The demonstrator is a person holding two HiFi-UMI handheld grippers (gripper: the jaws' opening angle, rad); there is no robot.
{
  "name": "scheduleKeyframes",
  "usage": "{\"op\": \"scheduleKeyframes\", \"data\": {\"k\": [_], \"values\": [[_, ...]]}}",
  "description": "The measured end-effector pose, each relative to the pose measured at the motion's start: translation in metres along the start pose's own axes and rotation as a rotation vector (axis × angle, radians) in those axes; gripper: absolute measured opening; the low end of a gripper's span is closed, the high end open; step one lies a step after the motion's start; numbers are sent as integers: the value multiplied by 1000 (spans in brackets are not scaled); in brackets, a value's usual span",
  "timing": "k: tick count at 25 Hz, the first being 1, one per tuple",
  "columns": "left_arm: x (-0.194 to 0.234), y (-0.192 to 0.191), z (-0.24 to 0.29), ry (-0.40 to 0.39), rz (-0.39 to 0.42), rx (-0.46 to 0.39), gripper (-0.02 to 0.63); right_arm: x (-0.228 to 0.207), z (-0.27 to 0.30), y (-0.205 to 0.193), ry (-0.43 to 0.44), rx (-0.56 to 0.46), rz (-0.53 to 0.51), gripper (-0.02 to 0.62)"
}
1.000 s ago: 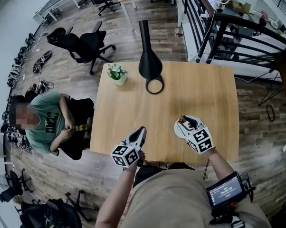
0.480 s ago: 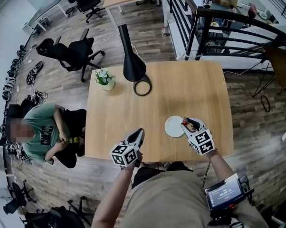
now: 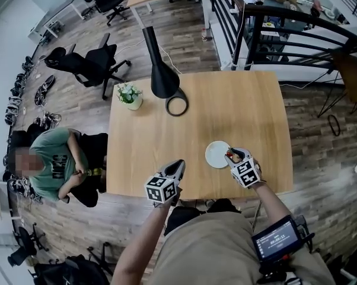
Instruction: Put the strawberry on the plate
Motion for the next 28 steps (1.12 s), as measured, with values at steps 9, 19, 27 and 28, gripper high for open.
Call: {"op": "scheduleKeyframes", "data": {"k": [9, 19, 27, 28], "values": [[-7, -12, 18, -8, 13, 47, 4, 7, 51, -43, 56, 159, -20, 149], [-16, -23, 24, -13, 8, 68, 3, 14, 94, -81, 87, 286, -39, 150], [-9, -32, 15, 10, -11, 72, 4, 7, 118, -104, 63, 346, -31, 150], [-7, -32, 14, 13, -14, 72, 5, 6, 121, -105, 62, 352, -22, 150]]}}
Point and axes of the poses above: the fingertips, and each gripper's own axes: z forward along the fingers, x to its left, y out of its top, the point moved 2 cm from there along -z, backward along the fingers, and after that the axes turned 1 degree about -y, right-handed, at the moved point
